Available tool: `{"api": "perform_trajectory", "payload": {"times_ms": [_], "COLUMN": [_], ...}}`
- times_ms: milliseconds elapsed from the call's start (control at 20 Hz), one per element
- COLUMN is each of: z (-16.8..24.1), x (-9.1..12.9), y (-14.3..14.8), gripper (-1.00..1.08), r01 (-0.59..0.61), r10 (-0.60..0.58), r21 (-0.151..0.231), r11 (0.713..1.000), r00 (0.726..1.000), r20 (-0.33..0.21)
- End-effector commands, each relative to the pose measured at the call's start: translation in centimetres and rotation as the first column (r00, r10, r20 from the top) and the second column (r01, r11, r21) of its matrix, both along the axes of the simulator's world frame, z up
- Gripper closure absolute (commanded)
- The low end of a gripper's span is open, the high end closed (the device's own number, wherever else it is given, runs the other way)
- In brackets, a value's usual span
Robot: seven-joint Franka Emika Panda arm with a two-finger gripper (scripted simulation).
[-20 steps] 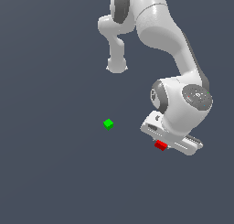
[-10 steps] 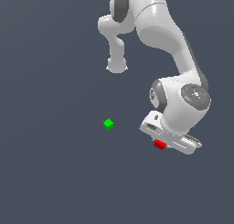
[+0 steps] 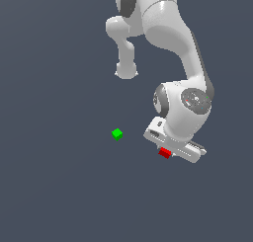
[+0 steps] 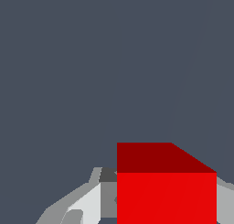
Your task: Stack the red cube on top of the green cube.
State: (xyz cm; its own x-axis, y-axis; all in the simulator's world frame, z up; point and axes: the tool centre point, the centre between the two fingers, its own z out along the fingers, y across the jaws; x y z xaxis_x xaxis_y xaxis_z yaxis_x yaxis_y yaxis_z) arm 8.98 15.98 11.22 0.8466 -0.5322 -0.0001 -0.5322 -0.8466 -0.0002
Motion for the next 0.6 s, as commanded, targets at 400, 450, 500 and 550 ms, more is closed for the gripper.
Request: {"api": "perform_trajectory", "payload": {"times_ms": [400, 450, 500, 550], "z": [-1.5, -1.6, -1.8, -2.0], "x": [-3.9, -4.3, -4.8, -5.3], "y": [-6.0, -6.7, -7.5, -8.2], "gripper": [1.08, 1.08, 1.08, 1.08], "r01": [0.001, 0.001, 0.001, 0.001], "r10": [-0.001, -0.001, -0.001, -0.001], "r21": [0.0, 0.0, 0.0, 0.0], "r11": [1.0, 1.0, 1.0, 1.0], "r00": [1.0, 1.0, 1.0, 1.0], "r20": [0.001, 0.001, 0.001, 0.001]}}
